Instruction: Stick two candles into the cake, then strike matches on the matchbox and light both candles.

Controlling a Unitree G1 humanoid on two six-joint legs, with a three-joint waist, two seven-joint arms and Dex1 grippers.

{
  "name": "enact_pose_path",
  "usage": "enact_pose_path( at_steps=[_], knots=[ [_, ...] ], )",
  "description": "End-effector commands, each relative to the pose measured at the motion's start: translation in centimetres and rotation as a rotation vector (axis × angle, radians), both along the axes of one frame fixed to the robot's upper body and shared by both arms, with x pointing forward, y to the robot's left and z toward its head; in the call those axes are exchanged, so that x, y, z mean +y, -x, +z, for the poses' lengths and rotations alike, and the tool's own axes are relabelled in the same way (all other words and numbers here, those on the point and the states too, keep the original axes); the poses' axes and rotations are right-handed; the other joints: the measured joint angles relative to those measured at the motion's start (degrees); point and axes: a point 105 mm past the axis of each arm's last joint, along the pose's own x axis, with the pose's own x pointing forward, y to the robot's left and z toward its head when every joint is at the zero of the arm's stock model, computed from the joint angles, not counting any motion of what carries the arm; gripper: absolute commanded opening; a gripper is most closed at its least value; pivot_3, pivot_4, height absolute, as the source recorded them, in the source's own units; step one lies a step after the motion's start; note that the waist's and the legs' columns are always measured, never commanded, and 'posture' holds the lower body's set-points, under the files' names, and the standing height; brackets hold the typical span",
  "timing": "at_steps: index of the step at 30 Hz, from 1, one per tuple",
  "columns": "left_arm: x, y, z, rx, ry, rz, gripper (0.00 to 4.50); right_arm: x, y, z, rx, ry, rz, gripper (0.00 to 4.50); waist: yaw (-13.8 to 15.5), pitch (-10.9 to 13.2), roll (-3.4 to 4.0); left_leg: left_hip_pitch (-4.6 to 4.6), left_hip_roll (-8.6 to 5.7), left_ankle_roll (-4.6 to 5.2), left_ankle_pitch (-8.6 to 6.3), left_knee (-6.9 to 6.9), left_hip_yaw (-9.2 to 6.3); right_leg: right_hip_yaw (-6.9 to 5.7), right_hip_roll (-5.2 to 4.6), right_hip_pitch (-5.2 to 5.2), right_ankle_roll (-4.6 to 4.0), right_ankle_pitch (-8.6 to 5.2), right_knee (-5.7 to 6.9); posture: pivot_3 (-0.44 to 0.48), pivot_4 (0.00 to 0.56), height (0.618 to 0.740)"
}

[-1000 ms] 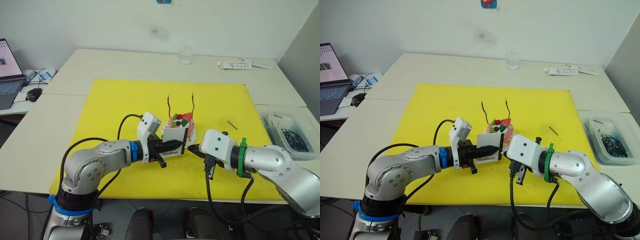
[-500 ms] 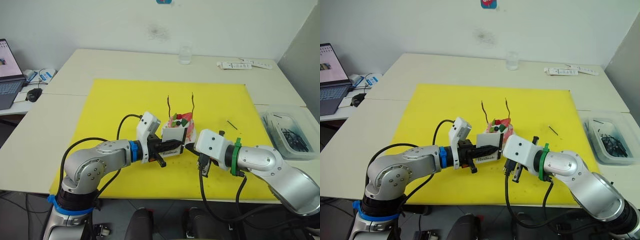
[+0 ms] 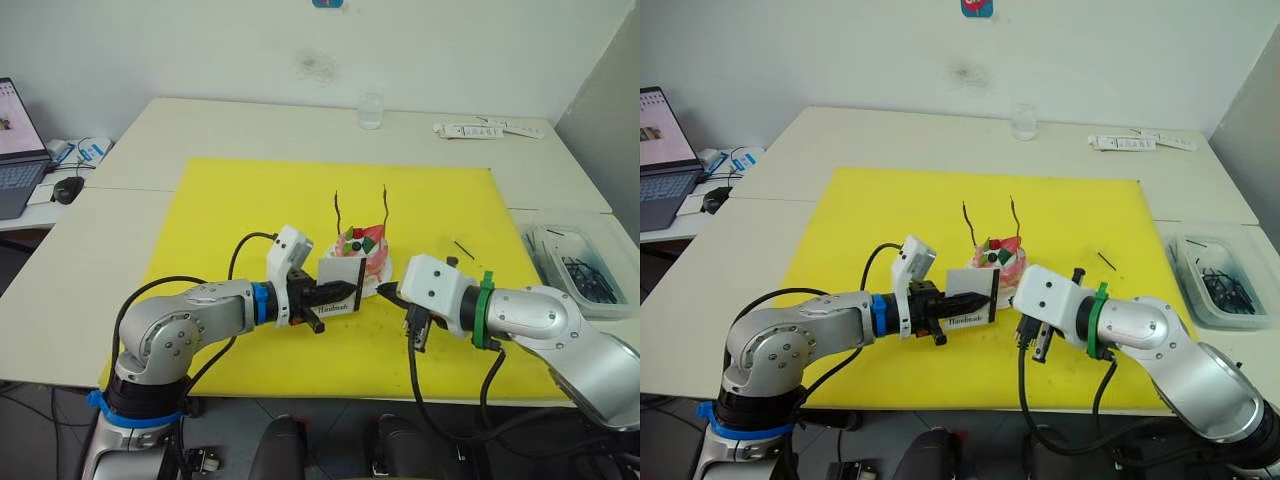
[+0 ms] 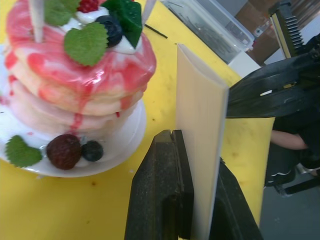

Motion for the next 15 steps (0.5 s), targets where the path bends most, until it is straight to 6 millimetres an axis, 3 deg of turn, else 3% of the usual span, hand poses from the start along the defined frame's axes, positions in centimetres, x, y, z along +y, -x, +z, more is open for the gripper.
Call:
enact_pose_path(
  at_steps=[1,15],
  knots=[
    [-0.37,0.37,1.12,-0.030,0.022,-0.032,0.00,0.57,0.01,0.61,-0.048,-0.003,0.027,0.02,0.0,0.0,0.00,0.00,0.00,0.00,0.00,0.00,0.00,0.01,0.00,0.00,0.00,0.00,0.00,0.000,0.150,0.684],
    [-0.37,0.54,1.30,-0.010,0.031,-0.054,0.00,0.61,-0.18,-0.22,-0.039,0.018,0.037,0.02,0.0,0.0,0.00,0.00,0.00,0.00,0.00,0.00,0.00,0.00,0.00,0.00,0.00,0.00,0.00,0.000,0.150,0.684]
  ],
)
